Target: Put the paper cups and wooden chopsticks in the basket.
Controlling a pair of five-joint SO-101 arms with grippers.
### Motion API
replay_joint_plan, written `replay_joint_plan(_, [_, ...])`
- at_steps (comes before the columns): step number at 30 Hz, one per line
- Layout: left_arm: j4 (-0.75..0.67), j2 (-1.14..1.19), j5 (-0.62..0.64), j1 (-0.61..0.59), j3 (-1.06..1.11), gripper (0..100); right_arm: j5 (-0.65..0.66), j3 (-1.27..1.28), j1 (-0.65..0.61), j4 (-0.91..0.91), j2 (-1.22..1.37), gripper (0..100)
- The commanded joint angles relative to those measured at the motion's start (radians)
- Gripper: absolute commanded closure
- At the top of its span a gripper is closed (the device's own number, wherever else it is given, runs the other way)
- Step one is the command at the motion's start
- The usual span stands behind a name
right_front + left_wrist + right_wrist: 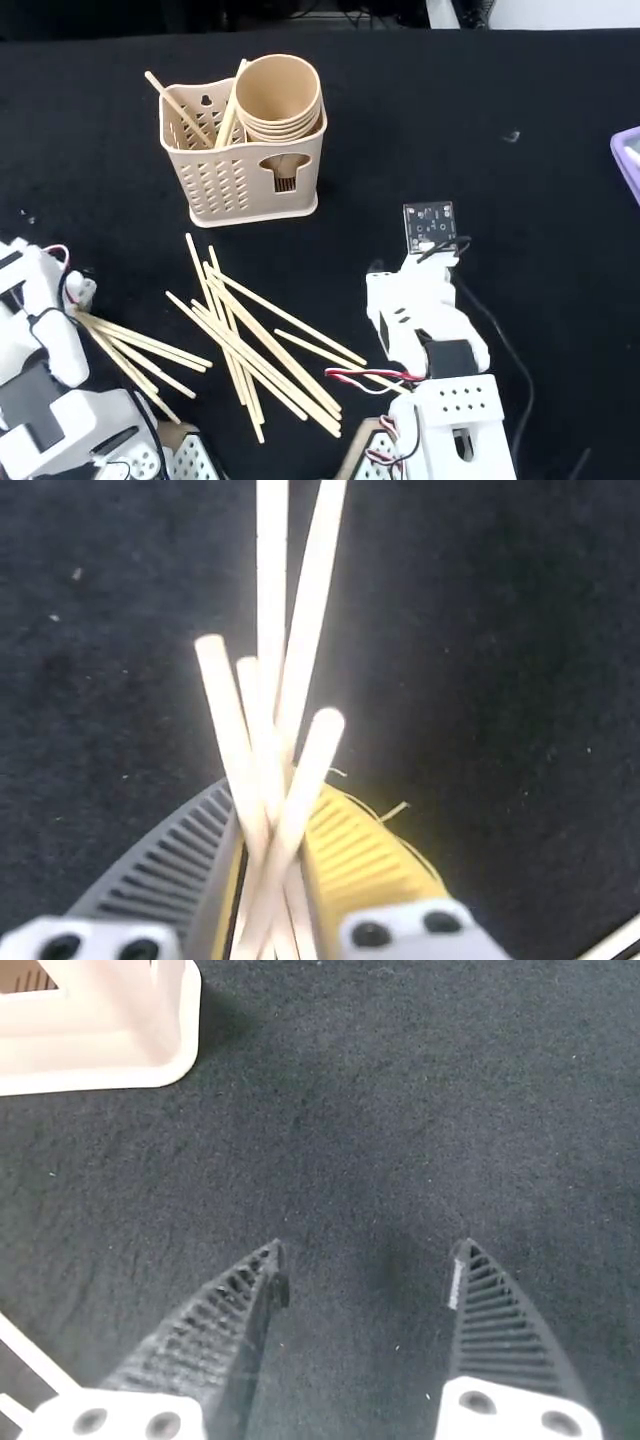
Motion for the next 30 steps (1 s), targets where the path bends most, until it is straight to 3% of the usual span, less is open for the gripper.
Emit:
replay_joint_plan(1, [0.003, -0.003, 0.006, -0.087, -0.096, 97, 0.000, -0.007, 0.017, -0.020, -0.027, 73.7])
replay_joint_plan(5, [0.023, -0.003, 0.002, -0.136, -0.220, 97, 0.000, -0.005, 0.017, -0.020, -0.027, 73.7])
replay_joint_plan(11, [0.242, -0.003, 0.000, -0.134, -0.458, 97, 0.000, -0.005, 0.017, -0.020, -0.027, 73.7])
replay_joint_plan(17, [0.379, -0.003, -0.215, -0.067, -0.679, 97, 0.000, -0.005, 0.017, -0.020, -0.027, 73.7])
replay_joint_plan(23, [0.393, -0.005, -0.273, -0.045, -0.835, 97, 0.000, -0.005, 0.017, -0.020, -0.027, 73.7])
replay_joint_plan(30, [0.394, -0.054, -0.273, -0.021, -0.840, 97, 0.000, -0.005, 0.017, -0.020, -0.027, 73.7])
